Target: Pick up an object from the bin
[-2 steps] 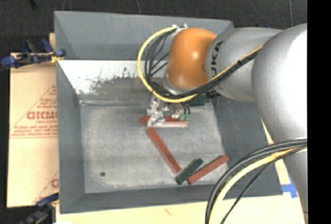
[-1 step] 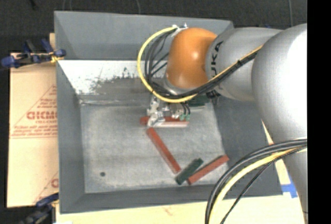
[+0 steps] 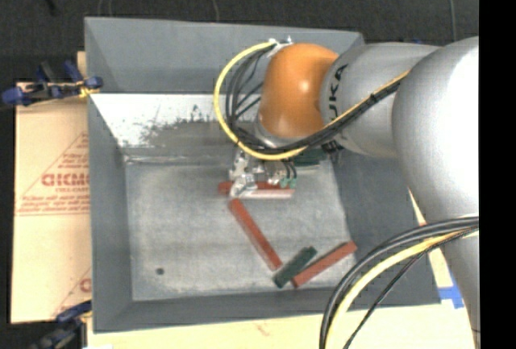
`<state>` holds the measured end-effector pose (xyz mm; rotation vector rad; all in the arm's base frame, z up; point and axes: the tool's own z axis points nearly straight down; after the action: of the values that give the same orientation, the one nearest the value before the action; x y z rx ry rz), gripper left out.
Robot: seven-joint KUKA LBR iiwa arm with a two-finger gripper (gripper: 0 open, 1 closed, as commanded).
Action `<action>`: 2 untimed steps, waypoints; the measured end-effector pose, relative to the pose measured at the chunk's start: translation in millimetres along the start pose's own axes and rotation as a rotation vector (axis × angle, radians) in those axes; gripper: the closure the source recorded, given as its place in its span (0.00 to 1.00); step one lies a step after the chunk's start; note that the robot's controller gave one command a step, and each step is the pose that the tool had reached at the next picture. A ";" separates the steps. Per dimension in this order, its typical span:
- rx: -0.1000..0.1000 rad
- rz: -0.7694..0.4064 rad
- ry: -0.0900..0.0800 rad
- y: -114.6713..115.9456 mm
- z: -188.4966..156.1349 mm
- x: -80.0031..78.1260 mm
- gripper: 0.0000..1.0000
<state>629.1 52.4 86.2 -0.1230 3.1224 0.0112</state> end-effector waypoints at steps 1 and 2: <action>0.000 0.001 0.000 0.0 0.0 0.0 1.00; 0.000 0.001 0.000 0.0 0.0 0.0 1.00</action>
Offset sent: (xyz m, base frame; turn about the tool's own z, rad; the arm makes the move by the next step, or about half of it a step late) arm 0.0000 0.0000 0.0000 0.0000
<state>629.1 52.4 86.1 -0.1216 3.1225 0.0113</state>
